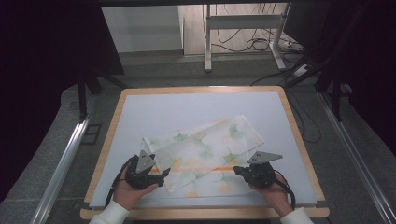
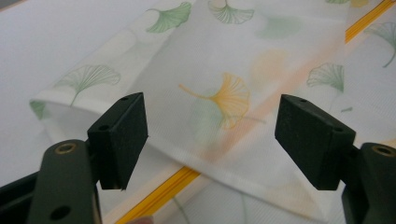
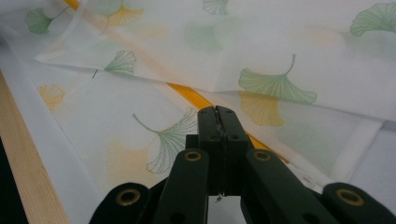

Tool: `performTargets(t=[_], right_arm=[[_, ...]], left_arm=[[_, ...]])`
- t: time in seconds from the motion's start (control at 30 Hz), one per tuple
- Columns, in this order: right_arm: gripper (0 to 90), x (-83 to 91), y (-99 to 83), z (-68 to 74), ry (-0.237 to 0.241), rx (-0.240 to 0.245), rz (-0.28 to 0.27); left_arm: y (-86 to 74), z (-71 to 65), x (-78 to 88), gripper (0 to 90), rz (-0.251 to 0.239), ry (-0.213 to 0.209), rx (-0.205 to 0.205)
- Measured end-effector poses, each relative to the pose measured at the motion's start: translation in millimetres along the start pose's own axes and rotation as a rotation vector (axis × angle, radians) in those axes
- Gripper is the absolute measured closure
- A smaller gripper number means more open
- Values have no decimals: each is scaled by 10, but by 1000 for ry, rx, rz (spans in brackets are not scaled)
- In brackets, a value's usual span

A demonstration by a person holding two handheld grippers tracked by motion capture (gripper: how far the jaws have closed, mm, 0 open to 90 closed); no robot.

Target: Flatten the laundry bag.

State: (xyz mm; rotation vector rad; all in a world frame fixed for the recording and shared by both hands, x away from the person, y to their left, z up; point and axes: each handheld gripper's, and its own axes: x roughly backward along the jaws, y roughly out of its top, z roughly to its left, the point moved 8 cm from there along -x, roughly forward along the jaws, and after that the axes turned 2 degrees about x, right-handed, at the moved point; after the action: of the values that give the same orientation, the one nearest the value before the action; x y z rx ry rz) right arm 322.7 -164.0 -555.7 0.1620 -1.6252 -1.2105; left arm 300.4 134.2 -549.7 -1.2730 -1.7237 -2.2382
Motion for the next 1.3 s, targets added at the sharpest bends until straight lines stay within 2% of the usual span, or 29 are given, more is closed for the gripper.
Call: performTargets(t=[0.3, 0.43, 0.8, 0.83, 0.87, 0.9, 0.97, 1.13, 1.3], right_arm=[[891, -81, -43, 72, 23, 23, 47], [891, -109, -63, 85, 33, 25, 65], [891, -166, -98, 154, 55, 45, 97], [891, -170, -100, 157, 58, 46, 100], [891, -170, -100, 157, 58, 46, 100], [891, -171, -100, 157, 59, 45, 100], [891, -173, -104, 160, 60, 44, 104], [891, -164, -100, 164, 56, 47, 100], [890, -173, -111, 165, 62, 48, 108]], left_arm=[[111, -206, -139, 254, 17, -41, -63], [129, -265, -188, 256, 27, -54, -81], [161, -534, -389, 256, 73, -102, -141], [156, -586, -436, 256, 85, -95, -167], [156, -586, -436, 256, 85, -95, -167], [152, -626, -463, 256, 97, -96, -185], [151, -724, -528, 255, 110, -117, -204], [133, -799, -630, 255, 140, -129, -217], [112, -801, -668, 264, 158, -136, -218]])
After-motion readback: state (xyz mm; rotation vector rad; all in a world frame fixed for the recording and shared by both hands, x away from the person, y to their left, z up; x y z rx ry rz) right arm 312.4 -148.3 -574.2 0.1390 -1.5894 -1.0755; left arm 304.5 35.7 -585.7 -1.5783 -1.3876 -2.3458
